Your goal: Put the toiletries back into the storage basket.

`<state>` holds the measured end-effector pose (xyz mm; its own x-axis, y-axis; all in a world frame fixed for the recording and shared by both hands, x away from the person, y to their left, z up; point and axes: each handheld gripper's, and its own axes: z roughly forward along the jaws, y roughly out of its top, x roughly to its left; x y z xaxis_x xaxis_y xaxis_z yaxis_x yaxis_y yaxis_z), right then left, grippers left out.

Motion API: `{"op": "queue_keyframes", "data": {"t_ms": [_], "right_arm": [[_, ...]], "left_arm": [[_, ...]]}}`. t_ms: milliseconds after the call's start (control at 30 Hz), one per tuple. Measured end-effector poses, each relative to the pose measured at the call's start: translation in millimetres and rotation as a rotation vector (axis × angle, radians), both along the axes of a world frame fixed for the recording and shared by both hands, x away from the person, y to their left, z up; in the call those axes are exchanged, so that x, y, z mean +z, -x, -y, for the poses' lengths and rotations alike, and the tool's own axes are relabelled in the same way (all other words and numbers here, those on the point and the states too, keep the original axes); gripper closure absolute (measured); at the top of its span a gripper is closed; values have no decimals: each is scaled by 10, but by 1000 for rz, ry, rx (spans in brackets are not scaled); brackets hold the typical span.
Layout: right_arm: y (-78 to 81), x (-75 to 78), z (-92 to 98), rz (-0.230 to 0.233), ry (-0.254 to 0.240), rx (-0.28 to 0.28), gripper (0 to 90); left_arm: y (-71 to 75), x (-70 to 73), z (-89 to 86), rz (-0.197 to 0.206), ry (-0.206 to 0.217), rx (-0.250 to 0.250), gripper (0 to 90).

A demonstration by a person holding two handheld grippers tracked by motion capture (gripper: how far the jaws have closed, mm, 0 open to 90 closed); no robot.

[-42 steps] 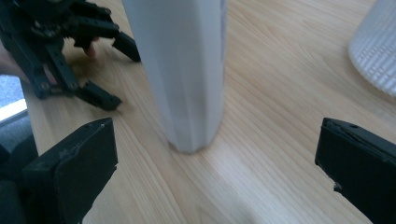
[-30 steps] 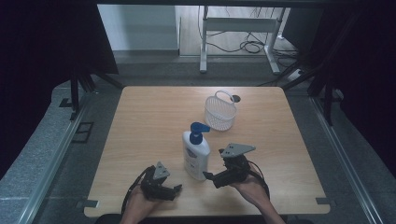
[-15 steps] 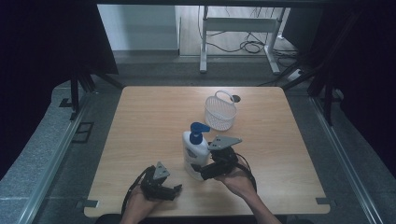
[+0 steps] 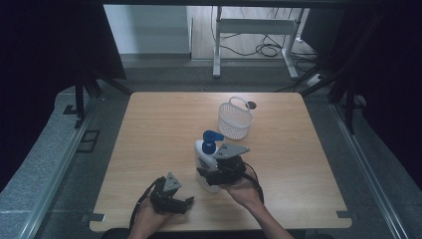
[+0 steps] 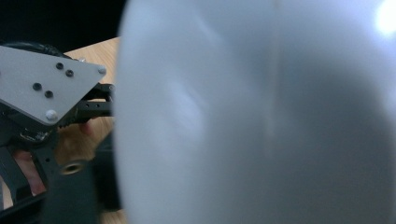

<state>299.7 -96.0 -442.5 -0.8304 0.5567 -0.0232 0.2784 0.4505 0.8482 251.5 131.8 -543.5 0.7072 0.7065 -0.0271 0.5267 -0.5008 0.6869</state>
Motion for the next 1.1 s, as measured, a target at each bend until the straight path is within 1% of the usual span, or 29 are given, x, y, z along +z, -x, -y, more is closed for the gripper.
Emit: {"op": "queue_keyframes", "data": {"t_ms": [33,67,133,267,333,400,567,767,800,900,933,967,1033,1100], "right_arm": [[9,9,-5,15,11,-15,343],[9,11,0,19,14,-17,347],[1,12,13,7,7,-17,353],[3,21,16,8,15,-13,356],[-4,30,22,-1,18,-6,358],[-26,47,35,-9,28,0,360],[-67,87,66,-16,29,14,362],[-129,221,133,-19,25,28,363],[-129,221,133,-19,25,28,363],[-177,302,187,-27,21,35,364],[-177,302,187,-27,21,35,364],[-201,344,211,-24,21,37,364],[-213,365,223,-21,20,37,365],[-261,429,256,-15,21,37,365]], "left_arm": [[0,0,0,0,0,0,116],[0,0,0,0,0,0,116],[0,-1,1,1,1,1,116],[1,-1,1,0,1,1,116],[1,-1,1,0,1,1,116],[0,-1,2,0,2,2,117],[0,0,3,0,1,2,116],[-2,0,4,1,-1,3,116],[-2,0,4,1,-1,3,116],[-5,1,5,2,-3,2,116],[-5,1,5,2,-3,2,116],[-6,1,6,2,-3,2,116],[-7,1,6,3,-4,2,116],[-9,0,8,4,-4,2,116]]}}
